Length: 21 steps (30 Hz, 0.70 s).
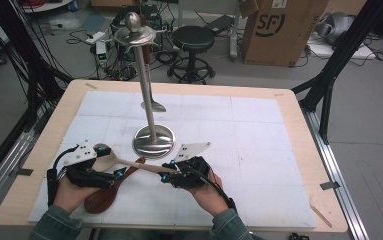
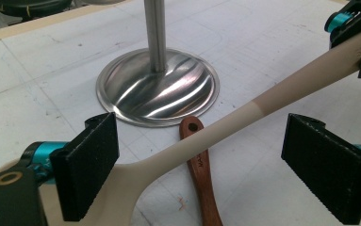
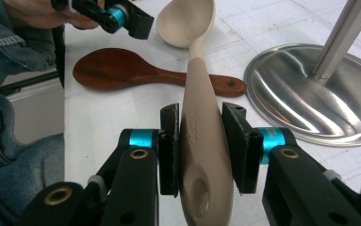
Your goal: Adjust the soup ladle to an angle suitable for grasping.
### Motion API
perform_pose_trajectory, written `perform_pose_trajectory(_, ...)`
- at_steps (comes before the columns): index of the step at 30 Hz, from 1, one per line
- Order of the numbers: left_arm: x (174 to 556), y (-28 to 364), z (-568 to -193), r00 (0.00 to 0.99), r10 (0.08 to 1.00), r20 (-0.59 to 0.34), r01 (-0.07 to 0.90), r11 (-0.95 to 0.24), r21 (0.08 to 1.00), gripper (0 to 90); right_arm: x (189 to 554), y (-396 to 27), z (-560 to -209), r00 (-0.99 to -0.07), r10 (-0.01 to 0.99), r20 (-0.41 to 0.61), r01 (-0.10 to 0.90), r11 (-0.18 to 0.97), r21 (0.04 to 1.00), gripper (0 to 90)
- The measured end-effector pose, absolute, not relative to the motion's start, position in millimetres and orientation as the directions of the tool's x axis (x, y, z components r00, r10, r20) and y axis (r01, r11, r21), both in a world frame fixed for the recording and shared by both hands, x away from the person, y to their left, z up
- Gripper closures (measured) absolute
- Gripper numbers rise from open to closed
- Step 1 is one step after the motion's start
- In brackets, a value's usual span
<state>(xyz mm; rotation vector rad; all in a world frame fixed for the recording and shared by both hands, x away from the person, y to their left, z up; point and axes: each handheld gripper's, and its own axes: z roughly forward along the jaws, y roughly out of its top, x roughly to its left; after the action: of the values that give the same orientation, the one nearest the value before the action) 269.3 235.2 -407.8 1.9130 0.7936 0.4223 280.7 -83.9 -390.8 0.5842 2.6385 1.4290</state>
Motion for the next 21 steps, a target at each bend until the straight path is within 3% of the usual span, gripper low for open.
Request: perform_pose_trajectory(21, 271, 227, -411, 0.738, 0.674, -0.036, 0.35, -0.336, 0.874, 12.9, 278, -78, -367, -0.938, 0.334, 0.091, 0.254, 0.486, 0.836, 69.3)
